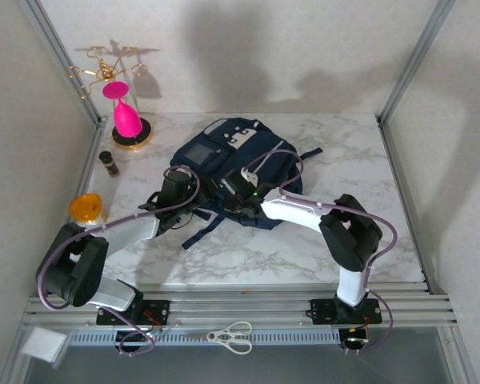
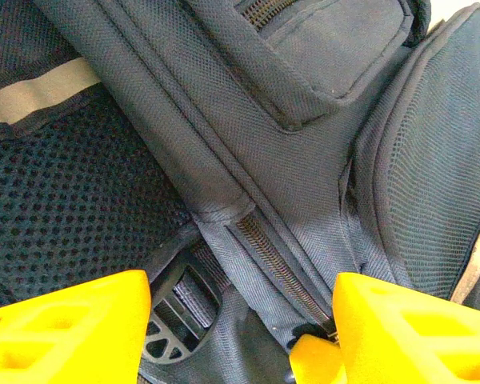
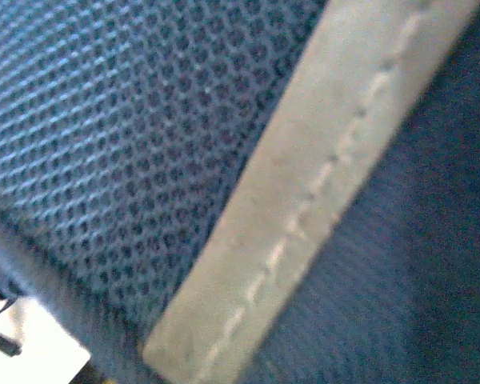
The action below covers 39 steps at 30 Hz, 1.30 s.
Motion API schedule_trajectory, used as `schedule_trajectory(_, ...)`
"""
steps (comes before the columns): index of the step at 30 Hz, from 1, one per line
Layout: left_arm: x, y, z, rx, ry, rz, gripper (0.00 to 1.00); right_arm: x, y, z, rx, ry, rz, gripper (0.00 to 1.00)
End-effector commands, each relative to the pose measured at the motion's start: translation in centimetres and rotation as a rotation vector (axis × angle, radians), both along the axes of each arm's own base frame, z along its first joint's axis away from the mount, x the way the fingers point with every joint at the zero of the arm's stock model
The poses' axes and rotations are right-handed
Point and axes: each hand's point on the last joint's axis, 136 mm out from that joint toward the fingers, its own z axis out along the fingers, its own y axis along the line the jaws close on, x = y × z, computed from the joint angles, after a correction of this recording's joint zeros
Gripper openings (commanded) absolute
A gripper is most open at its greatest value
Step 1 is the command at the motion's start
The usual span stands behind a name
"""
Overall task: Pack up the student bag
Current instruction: Zip the student bag at the center of the table.
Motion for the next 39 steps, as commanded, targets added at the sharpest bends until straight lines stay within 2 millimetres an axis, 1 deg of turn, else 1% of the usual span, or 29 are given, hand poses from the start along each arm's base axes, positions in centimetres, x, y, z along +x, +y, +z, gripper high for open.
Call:
schedule_trajectory(1,0.2,-1.1,1.6,-0.087,-0.012,0.002,0.62,1.1,0.6,3.6,0.102,-0.085,0.060,0.05)
schedule_trajectory(3,0.4,-1.7,1.8,-0.120,-0.010,0.013,0.62,0.6,0.7,3.6,0.119,-0.064,0.092,0.05)
schedule_trajectory(6,0.7,-3.0,1.3,-0.206,0.014,0.027,0.60,0.0,0.6,3.7,0.136,-0.055,0.110,0.05)
schedule_trajectory(8,0.8,-3.6,0.6,-0.231,0.044,0.043,0.59,-0.3,0.6,3.9,0.157,-0.058,0.118,0.05)
schedule_trajectory(10,1.2,-4.6,0.8,-0.265,0.040,0.036,0.58,-0.5,0.5,4.1,0.165,-0.063,0.122,0.04)
schedule_trajectory(12,1.7,-5.4,1.1,-0.267,0.027,0.035,0.57,-0.4,0.4,4.0,0.151,-0.065,0.125,0.03)
schedule_trajectory(13,2.0,-5.7,0.9,-0.250,0.034,0.043,0.54,-0.5,0.3,3.9,0.145,-0.060,0.125,0.03)
schedule_trajectory(15,2.4,-5.5,0.3,-0.240,0.055,0.082,0.46,-0.5,0.5,3.8,0.150,-0.060,0.137,0.03)
schedule_trajectory(16,2.7,-5.3,0.4,-0.248,0.042,0.105,0.42,-0.7,0.5,3.4,0.147,-0.051,0.138,0.04)
schedule_trajectory(18,3.2,-4.4,0.1,-0.236,0.036,0.158,0.32,-0.7,0.2,2.8,0.134,-0.040,0.127,0.04)
schedule_trajectory(20,3.6,-3.9,0.2,-0.227,0.025,0.184,0.24,-0.9,-0.5,2.2,0.111,-0.032,0.106,0.04)
schedule_trajectory(25,3.7,-3.2,0.4,-0.188,0.008,0.203,0.00,-1.1,-1.8,1.8,0.069,-0.028,0.082,0.05)
schedule_trajectory(29,3.6,-2.5,0.8,-0.161,-0.002,0.210,0.00,-1.6,-3.0,1.8,0.048,-0.028,0.070,0.06)
schedule_trajectory(35,3.9,-1.6,1.5,-0.116,-0.025,0.210,0.00,-2.5,-5.4,1.1,0.014,-0.002,0.065,0.06)
schedule_trajectory(36,3.7,-1.1,1.1,-0.100,-0.010,0.218,0.00,-2.6,-6.0,1.0,0.007,0.003,0.063,0.06)
schedule_trajectory(39,3.7,-0.2,1.2,-0.082,-0.011,0.237,0.00,-2.7,-7.3,1.0,0.014,0.016,0.062,0.07)
